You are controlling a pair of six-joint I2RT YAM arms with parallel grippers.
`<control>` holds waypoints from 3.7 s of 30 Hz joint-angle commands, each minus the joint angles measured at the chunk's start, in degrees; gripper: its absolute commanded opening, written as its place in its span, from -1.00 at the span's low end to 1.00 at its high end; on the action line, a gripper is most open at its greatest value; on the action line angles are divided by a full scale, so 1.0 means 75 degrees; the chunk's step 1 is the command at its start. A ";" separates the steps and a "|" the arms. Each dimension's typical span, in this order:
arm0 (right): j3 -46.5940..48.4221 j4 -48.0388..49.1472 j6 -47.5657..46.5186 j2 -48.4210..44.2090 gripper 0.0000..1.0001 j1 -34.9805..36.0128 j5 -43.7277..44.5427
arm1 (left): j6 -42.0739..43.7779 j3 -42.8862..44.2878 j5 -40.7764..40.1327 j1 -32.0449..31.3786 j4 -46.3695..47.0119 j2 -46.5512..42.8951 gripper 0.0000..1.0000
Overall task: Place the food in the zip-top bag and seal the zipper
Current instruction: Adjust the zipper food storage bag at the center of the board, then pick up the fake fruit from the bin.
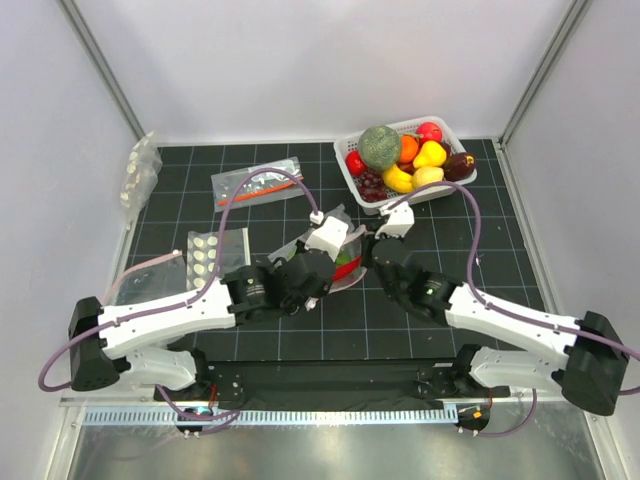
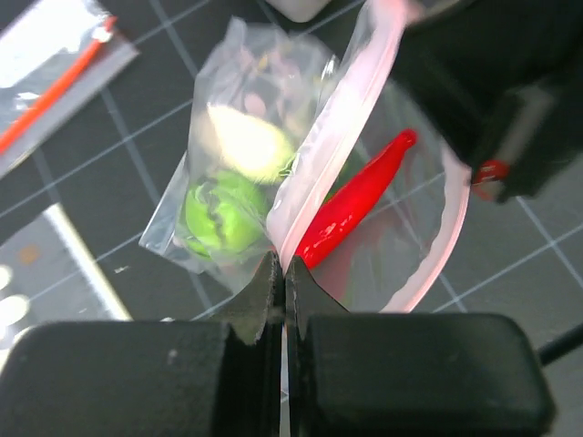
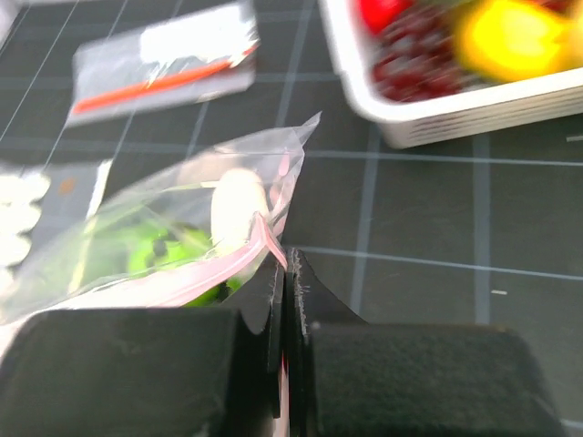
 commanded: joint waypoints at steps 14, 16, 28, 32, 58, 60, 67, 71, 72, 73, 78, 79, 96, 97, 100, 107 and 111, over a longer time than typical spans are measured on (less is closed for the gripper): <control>0.0370 0.1550 -0.0207 0.1378 -0.53 -0.0604 -0.2745 | -0.0255 0.0576 -0.1116 0.0045 -0.0728 0.0506 -0.98; 0.0335 0.1538 -0.0335 0.1413 -0.10 -0.0686 -0.2827 | -0.0325 0.0588 -0.0696 0.0315 -0.0705 0.0670 -0.99; -0.0027 0.1433 -0.0535 0.0817 0.42 -0.0769 -0.2676 | -0.0513 -0.0712 0.0925 0.1944 0.0817 -0.0277 -0.99; -0.0215 0.1421 -0.0570 0.0453 0.42 -0.0757 -0.2442 | -0.0478 -0.1227 0.0948 0.2143 0.1345 -0.0664 -1.00; -0.1095 0.1714 -0.0184 -0.1012 0.42 -0.0745 -0.1866 | -0.0771 -0.1662 0.2120 0.2167 0.2143 -0.1274 -1.00; -0.1083 0.1691 -0.0125 -0.1013 0.42 -0.0757 -0.1925 | -0.0783 -0.1662 0.2178 0.2167 0.2154 -0.1274 -1.00; -0.1071 0.1608 -0.0043 -0.1141 0.43 -0.0757 -0.1832 | -0.0713 -0.1697 0.2027 0.2167 0.2143 -0.1286 -1.00; -0.1106 0.1562 -0.0136 -0.1270 0.42 -0.0757 -0.1586 | -0.0677 -0.1709 0.1967 0.2167 0.2143 -0.1309 -1.00; -0.1118 0.1562 -0.0160 -0.1317 0.43 -0.0757 -0.1527 | -0.0689 -0.1732 0.1991 0.2167 0.2131 -0.1321 -0.99; -0.1153 0.1550 -0.0172 -0.1340 0.43 -0.0757 -0.1329 | -0.0689 -0.1721 0.2003 0.2167 0.2143 -0.1321 -1.00; -0.1235 0.1609 -0.0033 -0.1364 0.44 -0.0757 -0.0661 | -0.0677 -0.1721 0.2014 0.2167 0.2178 -0.1239 -1.00; -0.1224 0.1585 0.0027 -0.1353 0.45 -0.0757 -0.0567 | -0.0677 -0.1709 0.2026 0.2167 0.2166 -0.1227 -1.00; -0.0122 -0.0407 0.2375 -0.0919 0.99 -0.0757 0.2634 | -0.0689 -0.1756 0.1979 0.2167 0.2178 -0.1403 -1.00; -0.0134 0.0022 0.1837 -0.0930 0.99 -0.0769 0.2413 | -0.0677 -0.1756 0.1979 0.2167 0.2166 -0.1403 -1.00; 0.0099 -0.0018 0.0907 -0.0873 0.99 -0.1189 0.1385 | -0.0689 -0.1768 0.1944 0.2167 0.2166 -0.1438 -1.00; 0.2032 -0.1860 0.0919 0.0755 0.99 -0.3064 -0.0198 | -0.0677 -0.1744 0.1921 0.2167 0.2190 -0.1333 -1.00; 0.2910 -0.1907 0.0766 0.1728 0.97 -0.3908 -0.0928 | -0.0677 -0.1744 0.1944 0.2167 0.2190 -0.1333 -0.99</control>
